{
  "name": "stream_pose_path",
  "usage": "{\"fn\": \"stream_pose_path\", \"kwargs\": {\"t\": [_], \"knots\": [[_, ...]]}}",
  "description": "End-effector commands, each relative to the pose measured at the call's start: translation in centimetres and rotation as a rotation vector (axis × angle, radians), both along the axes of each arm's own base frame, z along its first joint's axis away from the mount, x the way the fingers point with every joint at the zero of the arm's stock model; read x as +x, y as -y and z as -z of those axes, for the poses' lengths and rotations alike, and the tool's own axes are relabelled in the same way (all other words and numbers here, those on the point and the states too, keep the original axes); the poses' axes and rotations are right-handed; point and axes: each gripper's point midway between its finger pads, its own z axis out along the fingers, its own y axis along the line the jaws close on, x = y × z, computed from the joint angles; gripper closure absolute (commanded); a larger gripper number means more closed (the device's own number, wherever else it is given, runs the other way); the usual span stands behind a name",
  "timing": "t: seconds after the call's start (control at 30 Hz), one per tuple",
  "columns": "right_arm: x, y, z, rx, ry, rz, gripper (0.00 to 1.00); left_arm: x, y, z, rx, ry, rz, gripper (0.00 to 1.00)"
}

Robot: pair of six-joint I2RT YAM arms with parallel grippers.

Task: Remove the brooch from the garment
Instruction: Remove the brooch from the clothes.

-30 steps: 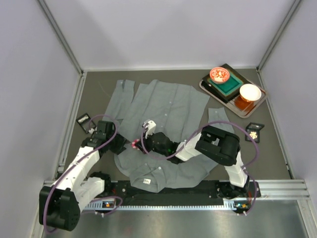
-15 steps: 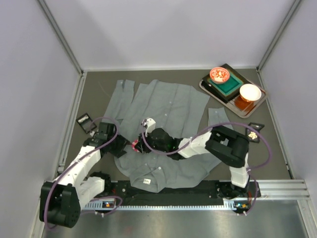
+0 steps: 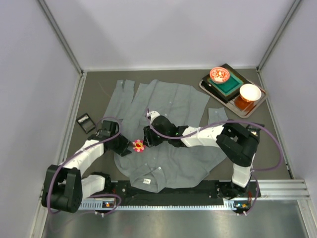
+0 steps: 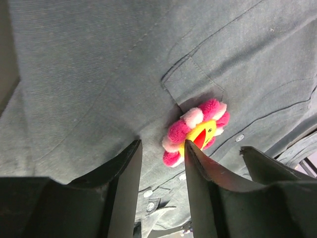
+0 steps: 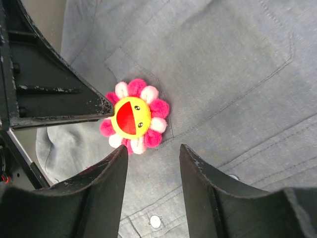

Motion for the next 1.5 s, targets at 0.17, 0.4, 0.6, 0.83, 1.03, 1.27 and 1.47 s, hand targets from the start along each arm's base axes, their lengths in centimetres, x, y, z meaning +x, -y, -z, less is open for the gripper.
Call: {"fn": "stream_pose_path", "kwargs": {"t": [0.17, 0.4, 0.6, 0.83, 1.03, 1.27, 1.47], "knots": [[0.0, -2.1, 0.5, 0.014, -0.026, -0.061, 0.58, 3.1, 0.4, -1.5, -0.003, 0.129, 0.032, 0.65], [-0.2, -3.5, 0.8, 0.041, -0.045, -0.103, 0.70, 3.5, 0.0, -1.1, 0.026, 0.160, 0.045, 0.90], [0.2, -4.7, 1.5, 0.056, -0.063, -0.095, 0.78, 3.9, -0.3, -2.1, 0.054, 0.198, 0.068, 1.00], [1.3, -6.2, 1.4, 0.064, -0.039, -0.096, 0.82, 3.8, -0.8, -4.3, 0.058, 0.268, 0.027, 1.00], [1.3, -5.9, 1.1, 0.055, -0.033, -0.086, 0.81, 3.6, 0.6, -5.0, 0.013, 0.259, 0.039, 1.00], [0.4, -4.5, 0.1, 0.055, 0.006, -0.098, 0.74, 3.2, 0.2, -5.7, 0.068, 0.232, 0.015, 1.00], [0.2, -4.9, -1.7, -0.053, 0.230, -0.086, 0.56, 3.2, -4.7, -8.1, 0.276, 0.316, -0.141, 0.67]]}}
